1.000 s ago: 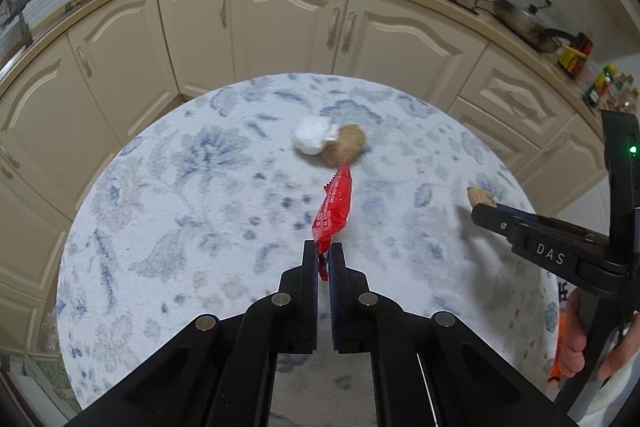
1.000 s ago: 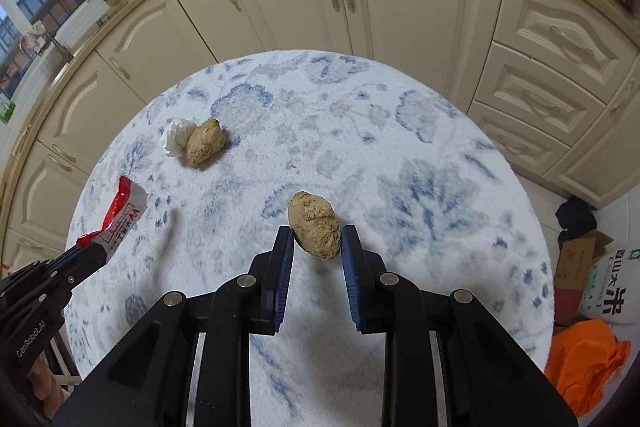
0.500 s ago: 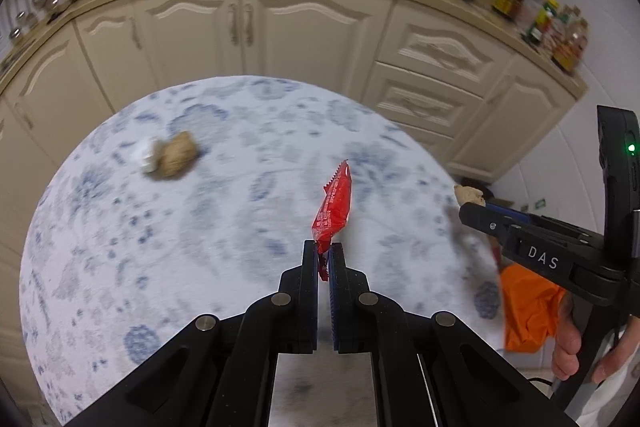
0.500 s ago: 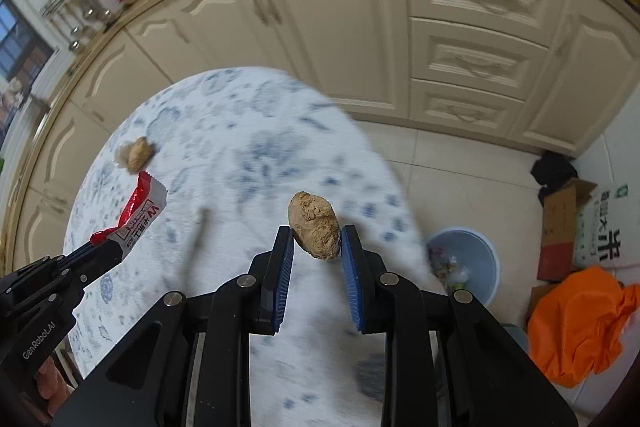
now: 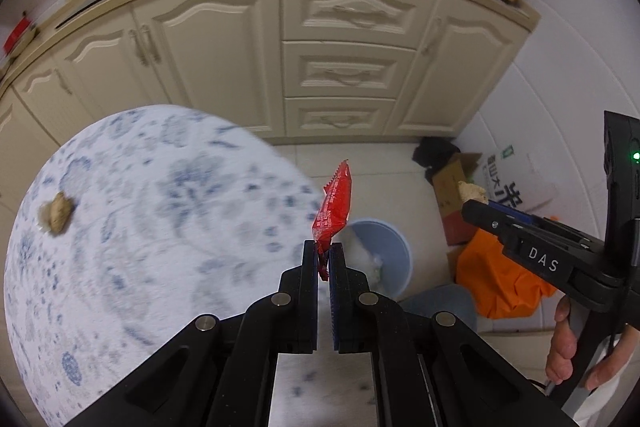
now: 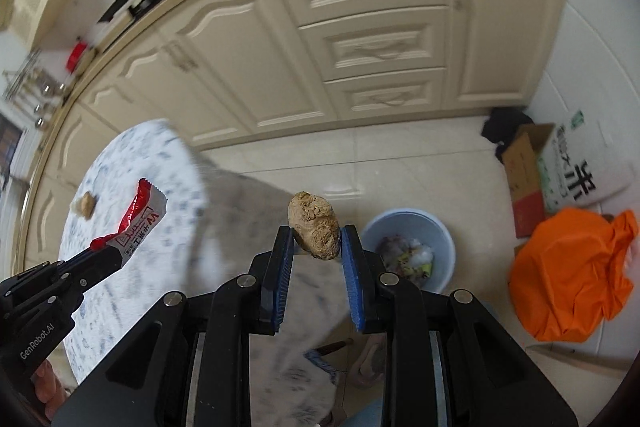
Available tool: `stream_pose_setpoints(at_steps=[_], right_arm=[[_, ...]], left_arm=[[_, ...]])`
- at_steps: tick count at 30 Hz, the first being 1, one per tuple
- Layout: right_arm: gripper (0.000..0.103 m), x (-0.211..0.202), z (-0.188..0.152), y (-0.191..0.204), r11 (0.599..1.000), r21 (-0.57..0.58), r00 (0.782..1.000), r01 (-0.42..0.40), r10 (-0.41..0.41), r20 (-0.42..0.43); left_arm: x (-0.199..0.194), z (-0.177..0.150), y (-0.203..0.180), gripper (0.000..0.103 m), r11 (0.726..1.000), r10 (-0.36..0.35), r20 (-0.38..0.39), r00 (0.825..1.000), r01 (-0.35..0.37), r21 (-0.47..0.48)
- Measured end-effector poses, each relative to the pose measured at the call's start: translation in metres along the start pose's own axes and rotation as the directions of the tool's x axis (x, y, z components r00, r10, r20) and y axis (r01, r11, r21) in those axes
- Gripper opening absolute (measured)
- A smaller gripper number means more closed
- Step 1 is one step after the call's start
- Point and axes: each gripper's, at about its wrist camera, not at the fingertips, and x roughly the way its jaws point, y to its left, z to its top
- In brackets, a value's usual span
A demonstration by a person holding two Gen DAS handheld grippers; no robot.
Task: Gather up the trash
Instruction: 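Carry the red wrapper and brown lump over the blue bin, then open both tools to drop the wrapper and lump into the bin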
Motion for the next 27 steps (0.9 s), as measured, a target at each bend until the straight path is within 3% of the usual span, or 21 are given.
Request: stream_pose_setpoints(at_steps=[11, 24, 27], right_arm=[[0.025, 0.004, -0.004, -0.087, 0.991, 0.128, 0.999, 0.040, -0.037, -0.029], [0.025, 0.024, -0.008, -0.131, 0.979, 0.198, 0.997, 0.047, -0.033, -0.077], [0.025, 0.026, -0.008, -0.135, 0.977, 0.205, 0.996, 0.050, -0.033, -0.084]], left_arm=[[0.070, 0.027, -0.092, 0.001, 0.990, -0.018, -0.090, 0.996, 0.030, 0.135], [0.132, 0.051, -0.136, 0.003, 0.979, 0.023, -0.140, 0.990, 0.006, 0.204], [0.139, 0.053, -0.142, 0.012, 0.978, 0.056, -0.144, 0.988, -0.025, 0.206]])
